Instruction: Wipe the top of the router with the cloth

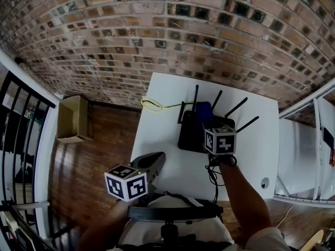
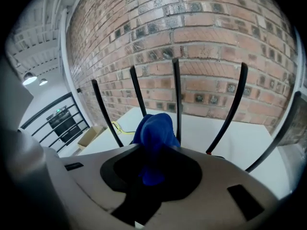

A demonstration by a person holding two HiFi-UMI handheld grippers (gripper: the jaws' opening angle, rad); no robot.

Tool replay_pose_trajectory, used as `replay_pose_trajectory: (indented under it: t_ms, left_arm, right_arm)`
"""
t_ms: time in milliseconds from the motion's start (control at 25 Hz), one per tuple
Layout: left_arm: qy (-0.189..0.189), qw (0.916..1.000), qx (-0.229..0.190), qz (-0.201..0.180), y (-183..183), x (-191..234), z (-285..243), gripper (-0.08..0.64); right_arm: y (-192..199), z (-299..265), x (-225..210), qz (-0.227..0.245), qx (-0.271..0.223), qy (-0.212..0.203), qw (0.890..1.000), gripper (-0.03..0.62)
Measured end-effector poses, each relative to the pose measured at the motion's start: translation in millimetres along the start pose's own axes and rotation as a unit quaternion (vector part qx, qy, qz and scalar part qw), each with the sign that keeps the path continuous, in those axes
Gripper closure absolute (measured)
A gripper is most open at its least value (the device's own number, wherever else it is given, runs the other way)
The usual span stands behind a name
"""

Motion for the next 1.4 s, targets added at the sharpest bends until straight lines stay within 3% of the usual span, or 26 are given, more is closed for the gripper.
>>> replay_pose_trajectory:
  t_ms: [400, 760, 1080, 1400]
  left_arm:
    - [0.013, 0.9999, 0.006, -0.005, 1, -2, -7, 0.529]
    - [0.021, 0.9997, 0.010, -0.006, 1, -3, -7, 0.531]
    - [0.018, 0.9998, 0.010, -0.005, 2, 3, -1, 0.531]
    - [0.012, 0.9999, 0.008, 0.002, -1, 16, 6, 0.531]
  right_arm:
    - [-60, 63, 23, 0.033, -0.132, -0.050, 0.989, 0.472]
    - [-114, 113, 74, 0.075, -0.239, -0.131, 0.959, 0.472]
    - [-123, 104, 115, 0.090, -0.240, -0.190, 0.948, 0.472]
    - [-108, 65, 128, 0.072, -0.193, -0.197, 0.958, 0.472]
Point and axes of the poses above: the fingertips, and each gripper's own axes: z backward along the fingers, x to its left, y out of its underside, the point moved 6 cm from there along z, backward along the fingers, and after that the axes turned 8 degrees about -x, right-handed, at the moved point
